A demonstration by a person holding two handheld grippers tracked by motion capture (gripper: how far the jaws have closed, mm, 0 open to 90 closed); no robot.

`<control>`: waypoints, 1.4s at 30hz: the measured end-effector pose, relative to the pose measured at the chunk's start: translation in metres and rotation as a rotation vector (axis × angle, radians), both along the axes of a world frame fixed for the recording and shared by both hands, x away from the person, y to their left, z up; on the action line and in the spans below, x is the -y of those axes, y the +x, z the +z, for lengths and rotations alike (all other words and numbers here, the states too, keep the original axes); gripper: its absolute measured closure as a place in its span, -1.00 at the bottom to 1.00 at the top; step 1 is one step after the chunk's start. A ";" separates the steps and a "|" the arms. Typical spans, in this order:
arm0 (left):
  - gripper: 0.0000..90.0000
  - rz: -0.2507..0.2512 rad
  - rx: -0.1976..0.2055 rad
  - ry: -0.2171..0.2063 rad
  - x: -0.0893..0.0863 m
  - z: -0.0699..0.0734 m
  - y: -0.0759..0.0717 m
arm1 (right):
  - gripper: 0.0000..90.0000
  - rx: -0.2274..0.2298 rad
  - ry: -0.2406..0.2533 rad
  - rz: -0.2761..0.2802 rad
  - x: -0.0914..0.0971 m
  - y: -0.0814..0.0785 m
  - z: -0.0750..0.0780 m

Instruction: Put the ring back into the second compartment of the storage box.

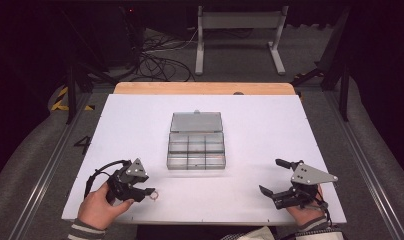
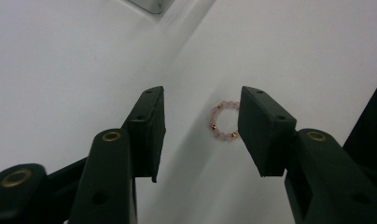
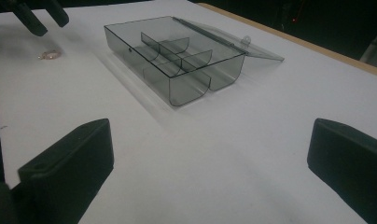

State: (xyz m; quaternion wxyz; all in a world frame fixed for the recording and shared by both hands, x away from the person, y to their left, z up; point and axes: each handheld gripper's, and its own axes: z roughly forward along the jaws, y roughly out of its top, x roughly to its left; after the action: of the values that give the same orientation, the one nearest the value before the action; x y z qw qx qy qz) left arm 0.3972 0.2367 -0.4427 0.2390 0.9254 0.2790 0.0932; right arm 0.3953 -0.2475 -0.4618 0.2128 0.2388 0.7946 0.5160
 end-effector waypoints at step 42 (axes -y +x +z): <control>0.91 -0.089 -0.052 0.094 0.015 -0.021 0.008 | -0.98 -0.008 -0.002 0.010 -0.001 0.000 -0.001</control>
State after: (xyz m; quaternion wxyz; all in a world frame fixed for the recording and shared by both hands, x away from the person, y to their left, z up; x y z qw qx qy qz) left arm 0.4049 0.2214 -0.4635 0.1917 0.9492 0.2389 0.0714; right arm 0.3956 -0.2464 -0.4624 0.2071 0.2367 0.7973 0.5152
